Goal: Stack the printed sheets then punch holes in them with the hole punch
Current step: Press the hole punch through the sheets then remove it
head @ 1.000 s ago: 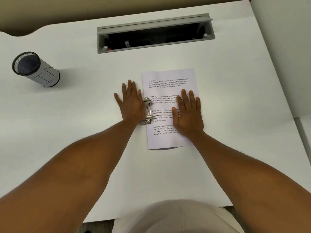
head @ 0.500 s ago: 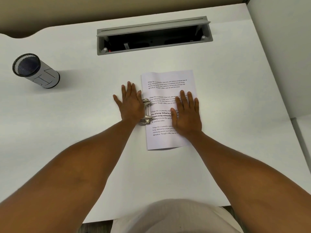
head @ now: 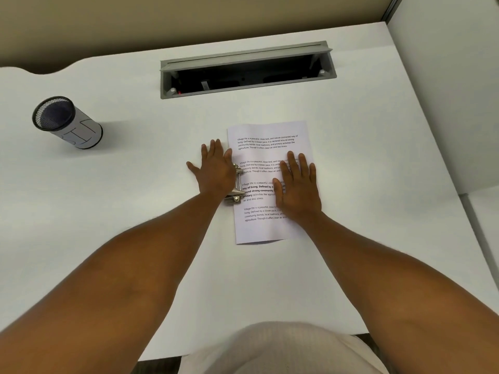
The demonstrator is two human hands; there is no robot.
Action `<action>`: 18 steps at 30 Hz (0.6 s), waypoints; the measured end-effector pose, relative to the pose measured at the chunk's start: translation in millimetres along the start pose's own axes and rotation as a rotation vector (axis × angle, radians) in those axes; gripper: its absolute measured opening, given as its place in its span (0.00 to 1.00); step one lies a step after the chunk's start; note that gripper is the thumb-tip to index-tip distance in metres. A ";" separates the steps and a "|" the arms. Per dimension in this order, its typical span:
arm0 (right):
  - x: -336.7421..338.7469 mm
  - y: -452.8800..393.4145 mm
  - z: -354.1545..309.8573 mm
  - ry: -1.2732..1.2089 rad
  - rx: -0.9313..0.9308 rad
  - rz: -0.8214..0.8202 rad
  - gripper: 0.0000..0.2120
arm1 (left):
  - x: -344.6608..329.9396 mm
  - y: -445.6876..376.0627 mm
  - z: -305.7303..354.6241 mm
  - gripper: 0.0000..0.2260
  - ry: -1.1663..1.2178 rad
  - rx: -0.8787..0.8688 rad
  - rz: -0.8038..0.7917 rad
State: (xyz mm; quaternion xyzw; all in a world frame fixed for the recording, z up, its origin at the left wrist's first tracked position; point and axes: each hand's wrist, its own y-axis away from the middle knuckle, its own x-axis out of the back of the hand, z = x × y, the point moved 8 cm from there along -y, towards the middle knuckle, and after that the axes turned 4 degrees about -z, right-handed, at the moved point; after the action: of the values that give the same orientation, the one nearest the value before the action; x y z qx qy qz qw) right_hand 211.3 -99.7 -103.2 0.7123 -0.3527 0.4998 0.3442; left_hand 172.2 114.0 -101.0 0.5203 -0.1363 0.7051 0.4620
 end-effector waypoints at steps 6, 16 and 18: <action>11.6 2.4 2.9 -0.008 0.013 -0.033 0.28 | 14.8 8.7 5.0 0.25 0.098 -0.005 0.033; 31.3 23.5 1.8 -0.033 0.023 -0.025 0.27 | 50.1 60.5 -5.3 0.17 0.340 0.043 0.314; 32.2 28.0 2.3 -0.031 0.023 -0.034 0.28 | 49.4 70.3 -9.9 0.16 0.330 0.056 0.315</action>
State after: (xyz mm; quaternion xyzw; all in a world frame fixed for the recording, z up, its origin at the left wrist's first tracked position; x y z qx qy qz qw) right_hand 196.8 -121.1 -69.1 0.7298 -0.3402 0.4866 0.3390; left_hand 108.9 108.1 -42.4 0.3830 -0.1189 0.8475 0.3476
